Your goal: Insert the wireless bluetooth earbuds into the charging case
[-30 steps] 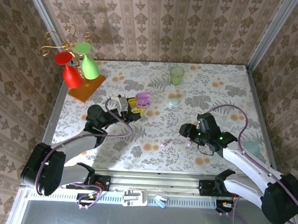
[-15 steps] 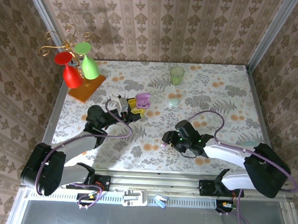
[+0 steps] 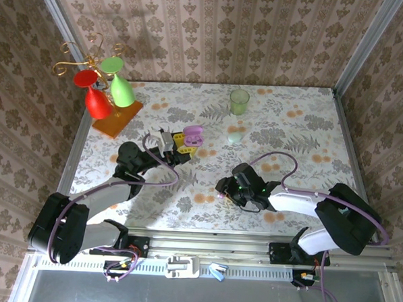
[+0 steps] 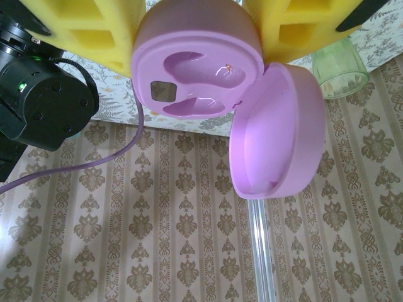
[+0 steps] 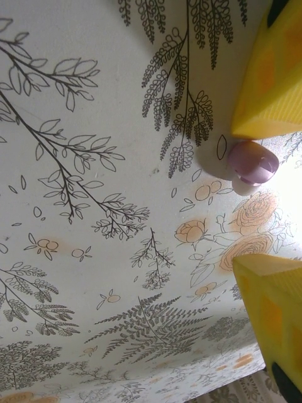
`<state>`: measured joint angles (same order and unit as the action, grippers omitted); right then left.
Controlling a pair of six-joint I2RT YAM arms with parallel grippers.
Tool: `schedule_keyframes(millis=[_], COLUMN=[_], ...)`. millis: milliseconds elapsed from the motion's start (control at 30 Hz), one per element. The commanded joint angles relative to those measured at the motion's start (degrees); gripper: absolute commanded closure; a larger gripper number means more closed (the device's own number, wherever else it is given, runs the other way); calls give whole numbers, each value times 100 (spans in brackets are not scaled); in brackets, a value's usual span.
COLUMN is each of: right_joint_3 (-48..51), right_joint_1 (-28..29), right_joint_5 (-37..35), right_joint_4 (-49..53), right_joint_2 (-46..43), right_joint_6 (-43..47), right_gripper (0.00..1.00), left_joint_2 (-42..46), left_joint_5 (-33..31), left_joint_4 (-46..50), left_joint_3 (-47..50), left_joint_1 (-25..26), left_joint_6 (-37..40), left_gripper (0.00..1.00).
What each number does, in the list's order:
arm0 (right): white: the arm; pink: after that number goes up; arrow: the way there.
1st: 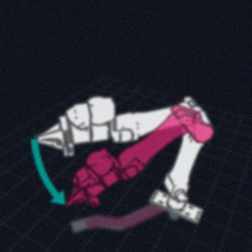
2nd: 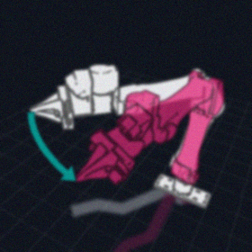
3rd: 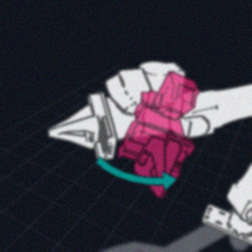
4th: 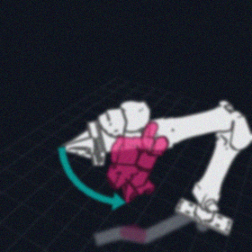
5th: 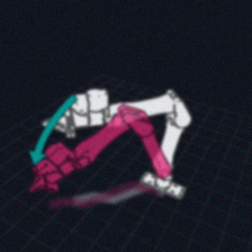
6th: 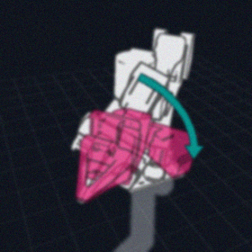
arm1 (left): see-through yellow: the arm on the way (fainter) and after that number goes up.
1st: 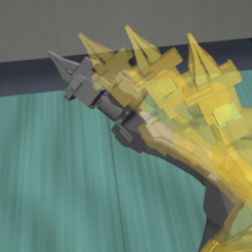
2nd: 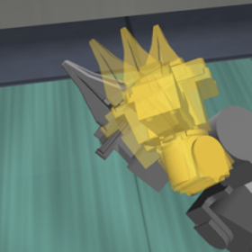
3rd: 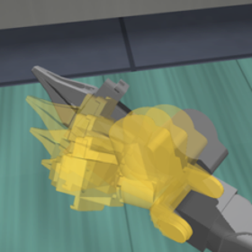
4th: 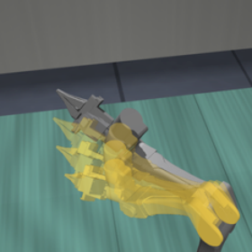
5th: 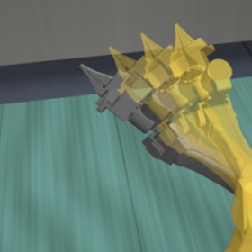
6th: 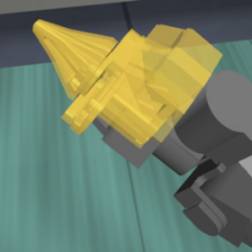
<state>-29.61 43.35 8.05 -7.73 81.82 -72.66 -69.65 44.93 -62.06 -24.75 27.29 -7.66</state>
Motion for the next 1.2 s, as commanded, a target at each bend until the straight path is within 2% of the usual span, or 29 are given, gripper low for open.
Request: schedule_keyframes(millis=[0, 333, 533, 700, 1167], right_joint_3=[78, -77, -9, 108, 210], right_joint_1=[26, 33, 29, 32, 128], right_joint_5=[65, 415, 373, 347, 400], right_joint_4=[-246, -724, -696, -709, -812], right_joint_2=[133, 473, 476, 440, 580], right_joint_6=[-96, 175, 243, 198, 119], right_gripper=[51, 60, 64, 71, 72], left_joint_2=[135, 180, 210, 204, 165], left_joint_5=[-14, -42, -60, -73, -83], left_joint_4=[-61, -5, 44, 54, 59], left_joint_3=[32, 58, 76, 76, 67], left_joint_1=[-19, -19, -13, -17, -21], left_joint_6=[132, 162, 189, 210, 235], left_gripper=[83, 83, 83, 83, 83])
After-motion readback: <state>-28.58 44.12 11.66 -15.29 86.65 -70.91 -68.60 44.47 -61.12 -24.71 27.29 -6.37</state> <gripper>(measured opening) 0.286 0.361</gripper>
